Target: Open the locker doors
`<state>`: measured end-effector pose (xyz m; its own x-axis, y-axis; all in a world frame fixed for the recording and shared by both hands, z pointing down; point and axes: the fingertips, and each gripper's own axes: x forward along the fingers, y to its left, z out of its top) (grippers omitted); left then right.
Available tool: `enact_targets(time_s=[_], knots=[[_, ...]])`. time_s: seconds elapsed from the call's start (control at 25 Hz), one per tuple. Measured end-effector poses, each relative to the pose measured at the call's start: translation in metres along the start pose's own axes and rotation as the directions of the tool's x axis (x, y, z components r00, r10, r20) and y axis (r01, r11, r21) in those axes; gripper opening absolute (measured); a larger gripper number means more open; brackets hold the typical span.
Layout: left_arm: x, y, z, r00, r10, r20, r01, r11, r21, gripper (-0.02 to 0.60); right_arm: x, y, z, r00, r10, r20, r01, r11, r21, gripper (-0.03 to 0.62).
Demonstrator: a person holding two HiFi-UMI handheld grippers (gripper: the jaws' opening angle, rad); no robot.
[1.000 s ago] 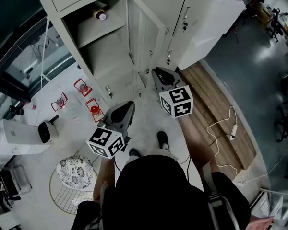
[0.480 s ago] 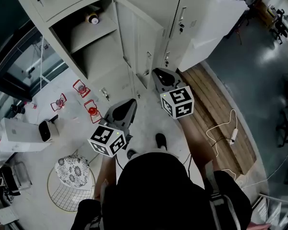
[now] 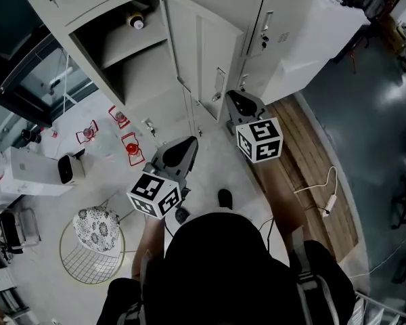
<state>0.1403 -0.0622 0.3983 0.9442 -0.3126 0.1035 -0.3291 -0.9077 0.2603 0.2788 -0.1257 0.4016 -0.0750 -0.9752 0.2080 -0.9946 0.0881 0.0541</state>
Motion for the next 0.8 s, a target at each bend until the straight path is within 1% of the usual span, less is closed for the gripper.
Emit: enact_targets(time_s=[0.28, 0.8], knots=[[0.024, -0.009, 0.000, 0.999, 0.045, 0.007, -0.045, 0.999, 0.010, 0.018, 0.004, -0.028, -0.001, 1.000, 0.021, 0.019, -0.021, 1.000, -0.003, 0.012], [0.055, -0.023, -0.001, 0.993, 0.116, 0.036, -0.116, 0.993, 0.006, 0.018, 0.010, -0.052, -0.001, 0.994, 0.104, 0.039, -0.103, 0.995, -0.015, 0.009]])
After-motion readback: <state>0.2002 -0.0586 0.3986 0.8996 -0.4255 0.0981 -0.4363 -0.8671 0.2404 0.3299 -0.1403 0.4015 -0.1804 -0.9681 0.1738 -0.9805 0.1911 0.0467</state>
